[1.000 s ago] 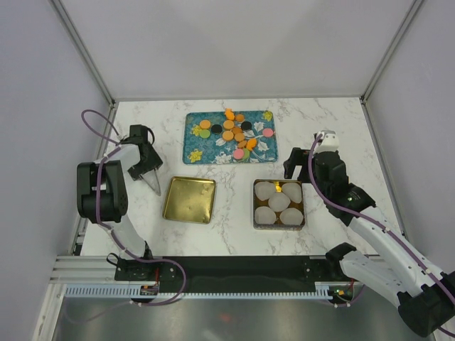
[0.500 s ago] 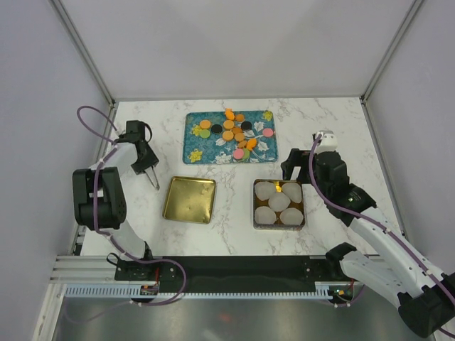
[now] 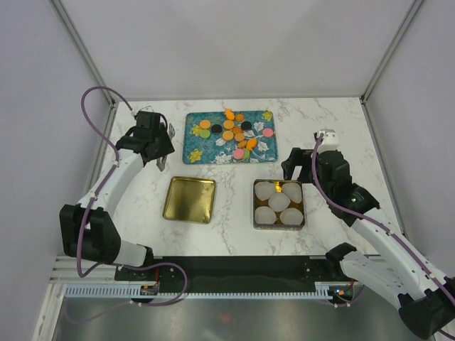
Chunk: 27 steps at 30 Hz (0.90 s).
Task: Pack the cookies
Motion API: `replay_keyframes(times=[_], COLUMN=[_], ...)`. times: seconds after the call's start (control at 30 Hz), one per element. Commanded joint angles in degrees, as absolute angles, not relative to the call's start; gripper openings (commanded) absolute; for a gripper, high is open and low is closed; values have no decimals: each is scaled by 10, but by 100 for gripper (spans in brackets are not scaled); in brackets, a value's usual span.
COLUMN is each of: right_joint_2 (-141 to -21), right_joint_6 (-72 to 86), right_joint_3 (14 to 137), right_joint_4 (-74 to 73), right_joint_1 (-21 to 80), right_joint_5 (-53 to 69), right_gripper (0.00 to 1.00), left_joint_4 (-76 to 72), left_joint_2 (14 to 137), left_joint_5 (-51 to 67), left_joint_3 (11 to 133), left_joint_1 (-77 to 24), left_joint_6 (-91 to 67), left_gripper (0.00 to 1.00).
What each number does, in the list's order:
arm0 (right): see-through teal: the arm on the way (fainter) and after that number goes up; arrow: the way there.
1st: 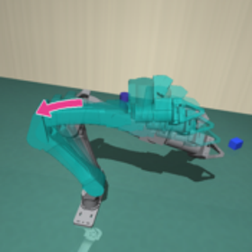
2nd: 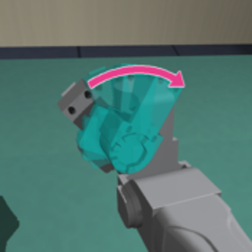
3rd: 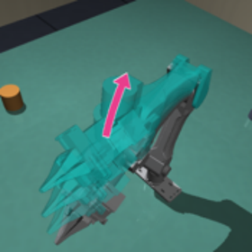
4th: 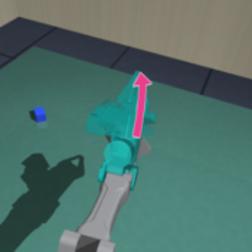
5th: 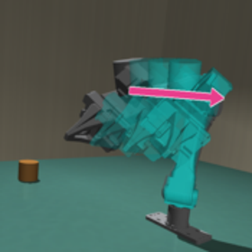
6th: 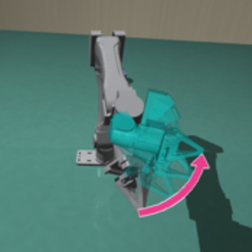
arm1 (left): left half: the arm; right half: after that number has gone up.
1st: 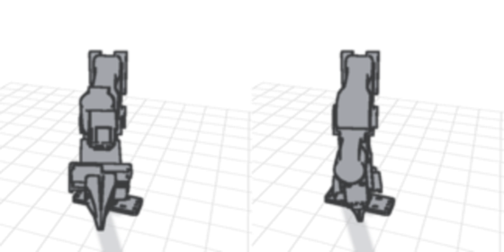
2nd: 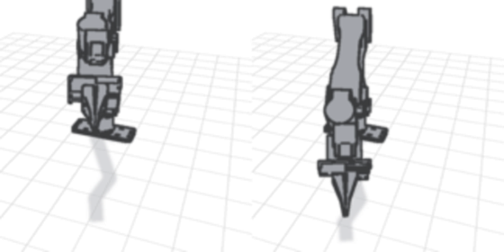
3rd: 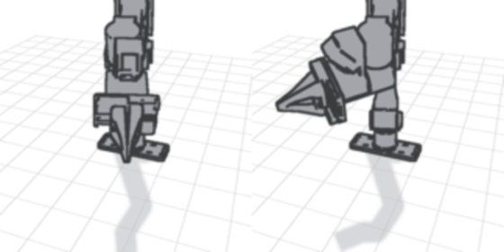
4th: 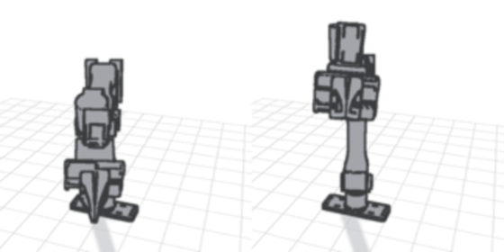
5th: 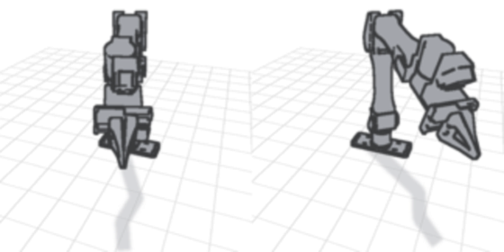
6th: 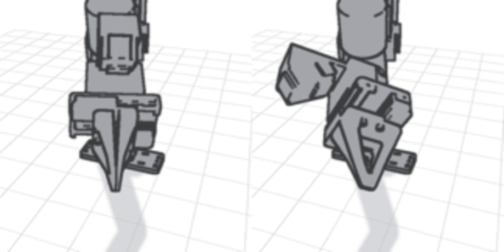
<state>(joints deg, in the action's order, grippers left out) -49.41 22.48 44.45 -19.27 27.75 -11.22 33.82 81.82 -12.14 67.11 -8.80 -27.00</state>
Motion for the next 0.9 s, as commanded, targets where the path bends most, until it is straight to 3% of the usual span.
replay_keyframes(times=[0.0,0.47,0.87], right_joint_2=[-475,-437,-424], right_joint_6=[215,221,222], right_joint_3=[477,475,469], right_joint_4=[-207,-256,-279], right_joint_1=[277,277,277], right_joint_5=[-122,-150,-170], right_gripper=[98,98,98], left_joint_4=[352,397,403], left_joint_2=[786,920,986], left_joint_5=[-124,-103,-79], left_joint_3=[716,854,860], left_joint_1=[-122,-282,-371], left_joint_6=[-236,-198,-210], left_gripper=[55,53,52])
